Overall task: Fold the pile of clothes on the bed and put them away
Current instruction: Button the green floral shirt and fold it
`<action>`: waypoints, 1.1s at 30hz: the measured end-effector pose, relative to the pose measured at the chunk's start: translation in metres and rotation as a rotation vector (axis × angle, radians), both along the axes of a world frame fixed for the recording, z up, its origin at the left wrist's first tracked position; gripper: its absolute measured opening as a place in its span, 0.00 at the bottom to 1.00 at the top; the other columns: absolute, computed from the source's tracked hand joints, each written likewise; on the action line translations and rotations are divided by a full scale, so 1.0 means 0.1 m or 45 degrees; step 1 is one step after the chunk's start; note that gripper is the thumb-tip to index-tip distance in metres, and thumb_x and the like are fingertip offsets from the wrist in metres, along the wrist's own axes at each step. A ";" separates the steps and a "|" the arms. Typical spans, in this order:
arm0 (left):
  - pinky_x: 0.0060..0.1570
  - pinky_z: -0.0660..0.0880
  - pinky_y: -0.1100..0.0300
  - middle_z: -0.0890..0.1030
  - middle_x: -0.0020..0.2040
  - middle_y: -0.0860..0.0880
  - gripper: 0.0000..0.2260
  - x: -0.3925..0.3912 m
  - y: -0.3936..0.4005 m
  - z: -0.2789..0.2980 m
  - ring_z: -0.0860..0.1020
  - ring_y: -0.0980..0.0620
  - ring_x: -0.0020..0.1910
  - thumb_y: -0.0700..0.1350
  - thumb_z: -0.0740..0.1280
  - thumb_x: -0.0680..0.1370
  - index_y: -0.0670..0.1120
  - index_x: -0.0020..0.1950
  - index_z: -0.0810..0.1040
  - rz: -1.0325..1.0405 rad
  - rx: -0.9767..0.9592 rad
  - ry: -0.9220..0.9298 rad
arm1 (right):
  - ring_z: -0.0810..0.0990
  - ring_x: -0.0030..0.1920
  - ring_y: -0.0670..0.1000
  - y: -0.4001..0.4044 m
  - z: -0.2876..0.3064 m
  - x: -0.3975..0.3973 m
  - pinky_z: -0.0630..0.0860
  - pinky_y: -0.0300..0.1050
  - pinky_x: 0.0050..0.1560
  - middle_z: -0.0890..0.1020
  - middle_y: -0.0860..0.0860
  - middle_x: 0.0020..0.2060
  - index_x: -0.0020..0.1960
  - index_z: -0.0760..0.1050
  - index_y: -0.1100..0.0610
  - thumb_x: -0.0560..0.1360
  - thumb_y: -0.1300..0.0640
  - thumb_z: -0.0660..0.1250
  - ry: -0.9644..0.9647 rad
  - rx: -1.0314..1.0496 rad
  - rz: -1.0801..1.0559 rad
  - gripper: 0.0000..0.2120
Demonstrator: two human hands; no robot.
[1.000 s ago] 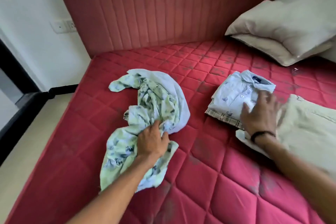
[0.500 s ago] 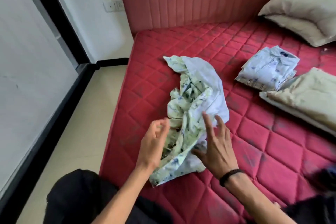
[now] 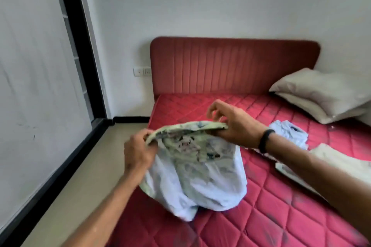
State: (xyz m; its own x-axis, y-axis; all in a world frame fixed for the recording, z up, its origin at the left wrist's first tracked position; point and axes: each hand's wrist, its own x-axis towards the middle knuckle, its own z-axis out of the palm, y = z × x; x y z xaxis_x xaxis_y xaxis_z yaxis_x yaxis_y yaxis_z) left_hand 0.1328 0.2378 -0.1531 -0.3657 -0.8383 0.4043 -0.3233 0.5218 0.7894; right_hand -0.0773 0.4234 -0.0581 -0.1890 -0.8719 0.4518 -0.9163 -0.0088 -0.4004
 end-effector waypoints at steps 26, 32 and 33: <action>0.57 0.78 0.64 0.88 0.51 0.44 0.08 0.32 -0.31 4.86 0.85 0.51 0.54 0.39 0.78 0.72 0.42 0.51 0.88 -0.850 -0.400 0.012 | 0.81 0.33 0.45 1.36 3.33 -0.72 0.75 0.36 0.32 0.87 0.55 0.35 0.38 0.87 0.55 0.71 0.68 0.79 -0.039 -0.262 -0.367 0.09; 0.64 0.77 0.60 0.86 0.58 0.43 0.16 0.61 -0.21 5.04 0.83 0.48 0.61 0.45 0.77 0.73 0.40 0.58 0.86 -0.936 -0.308 0.026 | 0.85 0.45 0.50 1.63 3.30 -0.57 0.80 0.42 0.46 0.88 0.56 0.47 0.51 0.87 0.57 0.77 0.61 0.74 -0.251 -0.142 -0.065 0.04; 0.60 0.78 0.63 0.86 0.57 0.43 0.16 0.63 -0.17 5.08 0.83 0.48 0.61 0.46 0.78 0.72 0.40 0.57 0.87 -0.911 -0.327 0.056 | 0.85 0.44 0.50 1.64 3.27 -0.55 0.80 0.42 0.45 0.88 0.57 0.48 0.54 0.87 0.59 0.78 0.61 0.73 -0.332 0.056 0.012 0.06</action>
